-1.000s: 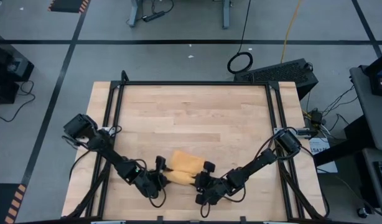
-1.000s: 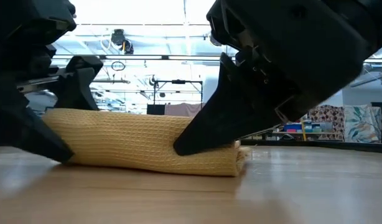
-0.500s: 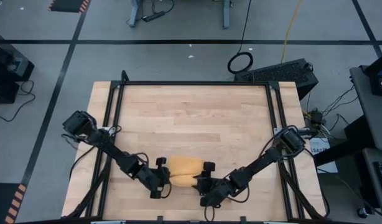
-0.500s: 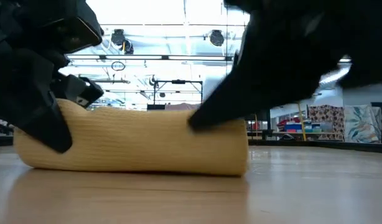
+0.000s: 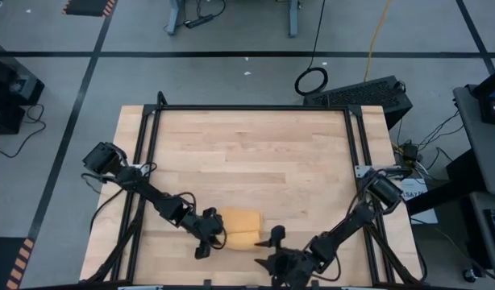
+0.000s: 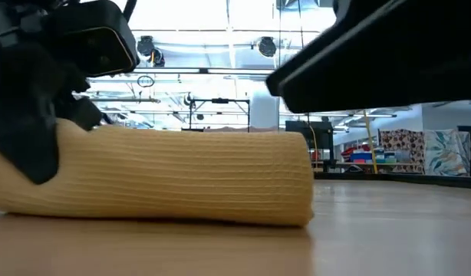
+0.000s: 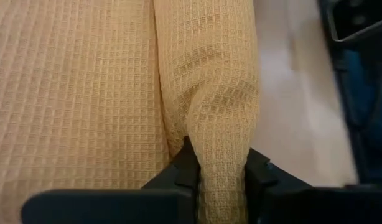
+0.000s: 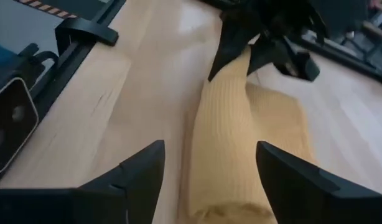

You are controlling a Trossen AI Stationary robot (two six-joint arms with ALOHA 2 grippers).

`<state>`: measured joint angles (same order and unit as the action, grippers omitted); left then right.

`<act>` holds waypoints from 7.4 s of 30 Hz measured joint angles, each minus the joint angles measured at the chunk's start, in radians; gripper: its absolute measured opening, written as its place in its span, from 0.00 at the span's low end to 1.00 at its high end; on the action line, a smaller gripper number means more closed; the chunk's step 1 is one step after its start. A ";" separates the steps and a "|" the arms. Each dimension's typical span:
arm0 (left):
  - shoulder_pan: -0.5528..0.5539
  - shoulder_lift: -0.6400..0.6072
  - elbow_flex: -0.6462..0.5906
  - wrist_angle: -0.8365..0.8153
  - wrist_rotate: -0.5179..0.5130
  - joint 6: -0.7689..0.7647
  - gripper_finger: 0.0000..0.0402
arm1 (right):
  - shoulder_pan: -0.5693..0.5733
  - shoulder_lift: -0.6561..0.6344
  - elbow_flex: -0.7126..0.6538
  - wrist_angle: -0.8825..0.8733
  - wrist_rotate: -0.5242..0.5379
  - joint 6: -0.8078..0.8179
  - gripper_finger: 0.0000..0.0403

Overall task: Roll towel
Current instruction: Roll the yellow towel

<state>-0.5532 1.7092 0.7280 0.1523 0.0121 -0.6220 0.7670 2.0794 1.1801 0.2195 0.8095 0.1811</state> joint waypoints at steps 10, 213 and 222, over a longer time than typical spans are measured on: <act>0.052 0.002 -0.008 0.028 0.028 -0.002 0.14 | -0.070 0.062 0.001 0.053 -0.004 -0.022 0.60; 0.082 -0.100 -0.021 -0.056 0.179 0.102 0.11 | -0.010 -0.088 0.000 -0.050 -0.090 0.097 0.60; 0.190 -0.090 -0.021 -0.059 0.312 0.076 0.11 | -0.077 0.014 0.001 0.063 -0.078 0.032 0.60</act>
<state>-0.3630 1.6188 0.7071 0.0929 0.3236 -0.5457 0.6902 2.0939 1.1809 0.2824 0.7316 0.2128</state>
